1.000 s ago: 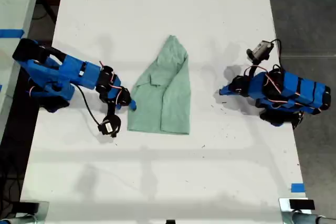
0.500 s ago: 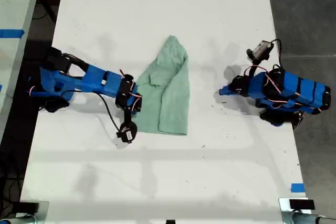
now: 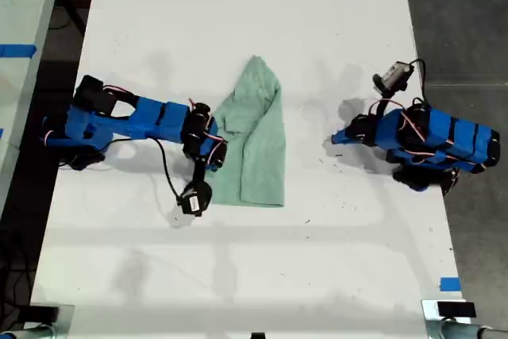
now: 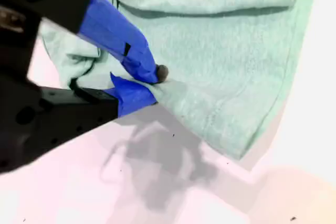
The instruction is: Fold t shirt
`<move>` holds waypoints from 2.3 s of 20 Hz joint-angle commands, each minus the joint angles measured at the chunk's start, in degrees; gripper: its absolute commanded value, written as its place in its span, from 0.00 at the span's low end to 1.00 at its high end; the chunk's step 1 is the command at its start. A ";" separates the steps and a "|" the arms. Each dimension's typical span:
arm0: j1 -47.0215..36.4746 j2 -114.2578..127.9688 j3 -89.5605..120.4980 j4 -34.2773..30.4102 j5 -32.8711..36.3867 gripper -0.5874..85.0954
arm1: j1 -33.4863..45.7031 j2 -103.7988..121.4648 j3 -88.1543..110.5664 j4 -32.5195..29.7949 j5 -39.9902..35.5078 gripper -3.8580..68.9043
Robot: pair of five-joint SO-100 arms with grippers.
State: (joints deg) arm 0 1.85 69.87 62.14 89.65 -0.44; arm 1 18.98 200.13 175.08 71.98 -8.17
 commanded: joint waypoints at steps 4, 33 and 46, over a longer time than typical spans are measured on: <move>-2.99 2.81 -3.25 -9.84 5.89 0.01 | 0.44 0.88 3.08 -0.35 -0.35 0.06; -8.53 45.18 13.18 -29.79 25.75 0.01 | 0.44 0.88 3.08 -0.35 -0.44 0.06; -20.48 136.58 121.64 -36.83 7.03 0.01 | 0.62 0.88 3.08 -0.26 -0.09 0.06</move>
State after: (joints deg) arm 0 -17.23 203.47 181.58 52.29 8.09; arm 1 18.98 200.13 175.08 71.98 -8.17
